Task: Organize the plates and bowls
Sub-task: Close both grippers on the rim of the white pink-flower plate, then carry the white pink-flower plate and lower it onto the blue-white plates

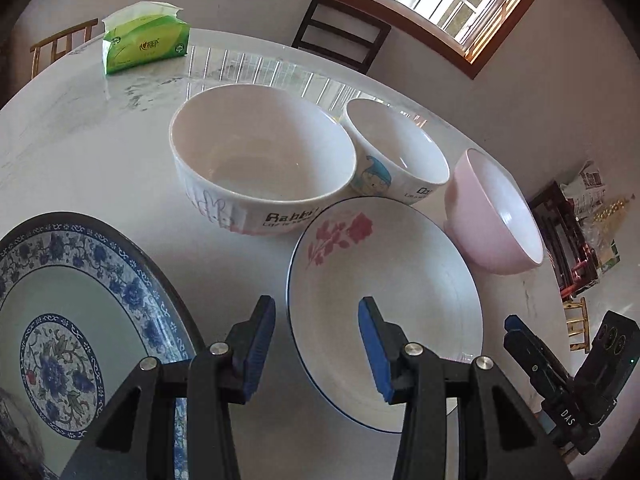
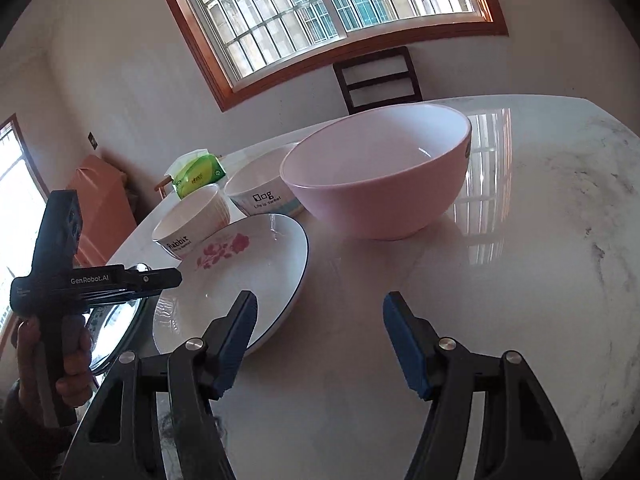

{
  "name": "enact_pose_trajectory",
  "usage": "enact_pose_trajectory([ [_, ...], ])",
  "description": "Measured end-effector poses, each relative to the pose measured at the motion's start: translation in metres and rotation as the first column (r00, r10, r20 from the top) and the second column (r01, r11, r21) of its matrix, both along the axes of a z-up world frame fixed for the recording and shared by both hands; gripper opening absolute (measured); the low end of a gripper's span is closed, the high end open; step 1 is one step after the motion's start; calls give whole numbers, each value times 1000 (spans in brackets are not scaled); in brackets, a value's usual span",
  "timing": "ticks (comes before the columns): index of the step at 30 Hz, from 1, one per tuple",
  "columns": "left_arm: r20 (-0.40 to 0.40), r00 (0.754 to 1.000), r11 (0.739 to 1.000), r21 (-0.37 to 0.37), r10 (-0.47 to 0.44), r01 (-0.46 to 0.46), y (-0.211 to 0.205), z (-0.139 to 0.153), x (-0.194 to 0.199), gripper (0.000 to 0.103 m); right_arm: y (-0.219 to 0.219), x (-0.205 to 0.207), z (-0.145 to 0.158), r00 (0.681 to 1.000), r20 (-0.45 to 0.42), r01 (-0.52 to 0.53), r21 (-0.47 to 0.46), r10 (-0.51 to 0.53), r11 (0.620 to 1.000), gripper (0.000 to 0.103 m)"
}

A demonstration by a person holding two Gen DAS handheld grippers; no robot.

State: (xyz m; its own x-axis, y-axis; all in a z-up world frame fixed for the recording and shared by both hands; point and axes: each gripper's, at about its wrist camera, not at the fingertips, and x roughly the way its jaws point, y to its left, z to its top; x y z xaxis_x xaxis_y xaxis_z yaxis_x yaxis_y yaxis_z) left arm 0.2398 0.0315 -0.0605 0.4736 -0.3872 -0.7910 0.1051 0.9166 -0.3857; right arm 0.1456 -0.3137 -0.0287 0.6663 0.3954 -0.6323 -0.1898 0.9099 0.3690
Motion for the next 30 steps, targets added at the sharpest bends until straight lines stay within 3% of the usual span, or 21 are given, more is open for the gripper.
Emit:
enact_pose_trajectory([
  [3,0,1000,1000,1,1,-1,-1,-2,0,44,0,10,-4,999,-43,-8,22,9,1000,61],
  [11,-14,1000,1000,13,-2,3,-5,-8,3,43,25,35,-13,990,-119,-74,-39,69,996,53],
  [13,-12,1000,1000,27,2,-2,-7,-8,2,42,30,42,-17,986,-146,-89,-47,81,995,44],
  [15,-22,1000,999,46,3,-2,-8,-10,2,26,36,47,-19,982,-162,-108,-51,98,993,36],
  [16,-15,1000,998,68,8,-7,-10,-10,2,24,39,50,-20,980,-172,-116,-56,105,992,23],
  [18,1,1000,993,120,17,-17,-12,-10,-1,15,41,52,-22,974,-188,-131,-34,123,991,16],
  [24,17,999,992,119,34,-36,-15,-9,-14,14,40,42,-20,975,-182,-139,-55,127,989,16],
  [30,64,997,993,104,43,-50,-17,8,-35,12,33,20,-17,977,-181,-122,-18,117,992,16],
])
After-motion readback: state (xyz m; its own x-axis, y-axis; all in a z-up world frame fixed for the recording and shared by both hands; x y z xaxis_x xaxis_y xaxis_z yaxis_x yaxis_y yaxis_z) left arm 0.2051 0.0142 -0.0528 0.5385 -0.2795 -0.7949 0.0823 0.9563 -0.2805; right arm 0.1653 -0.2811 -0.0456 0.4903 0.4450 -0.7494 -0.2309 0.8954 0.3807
